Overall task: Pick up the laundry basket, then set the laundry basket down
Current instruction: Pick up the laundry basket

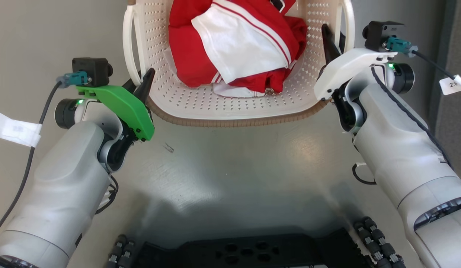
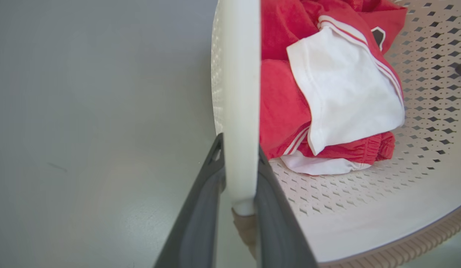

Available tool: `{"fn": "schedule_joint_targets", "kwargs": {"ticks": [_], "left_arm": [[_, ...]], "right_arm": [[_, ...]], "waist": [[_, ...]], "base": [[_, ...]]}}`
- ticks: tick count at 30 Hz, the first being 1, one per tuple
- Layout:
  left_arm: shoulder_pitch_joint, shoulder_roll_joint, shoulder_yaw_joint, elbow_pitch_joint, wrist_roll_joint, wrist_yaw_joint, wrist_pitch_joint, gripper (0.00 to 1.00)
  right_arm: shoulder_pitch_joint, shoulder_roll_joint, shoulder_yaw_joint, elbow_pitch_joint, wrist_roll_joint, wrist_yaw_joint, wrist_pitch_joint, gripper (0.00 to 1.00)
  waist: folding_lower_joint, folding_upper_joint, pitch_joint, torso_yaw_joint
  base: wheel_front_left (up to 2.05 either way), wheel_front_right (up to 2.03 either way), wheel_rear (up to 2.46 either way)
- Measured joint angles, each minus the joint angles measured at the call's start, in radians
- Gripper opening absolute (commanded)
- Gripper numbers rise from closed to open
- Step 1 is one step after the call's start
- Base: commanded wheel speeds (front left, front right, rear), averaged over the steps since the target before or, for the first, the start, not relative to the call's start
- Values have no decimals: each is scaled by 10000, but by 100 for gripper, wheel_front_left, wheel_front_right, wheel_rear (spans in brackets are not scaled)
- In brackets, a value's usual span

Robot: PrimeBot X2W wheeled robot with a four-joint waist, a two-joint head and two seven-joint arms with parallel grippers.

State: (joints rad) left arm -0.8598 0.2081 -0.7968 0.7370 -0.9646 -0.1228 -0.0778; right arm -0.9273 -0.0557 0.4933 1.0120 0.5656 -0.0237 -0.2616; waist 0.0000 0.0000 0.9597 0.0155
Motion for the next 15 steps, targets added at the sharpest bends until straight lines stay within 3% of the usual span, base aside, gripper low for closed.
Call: {"fn": "schedule_joint_targets", "kwargs": {"ticks": [15], "left_arm": [[313, 8, -871, 617, -359, -19, -86, 0]], "right_arm": [[732, 44, 464, 226, 642, 420, 0, 0]], "waist": [[0, 0, -1298, -282]], "base": [[0, 0, 0]]}}
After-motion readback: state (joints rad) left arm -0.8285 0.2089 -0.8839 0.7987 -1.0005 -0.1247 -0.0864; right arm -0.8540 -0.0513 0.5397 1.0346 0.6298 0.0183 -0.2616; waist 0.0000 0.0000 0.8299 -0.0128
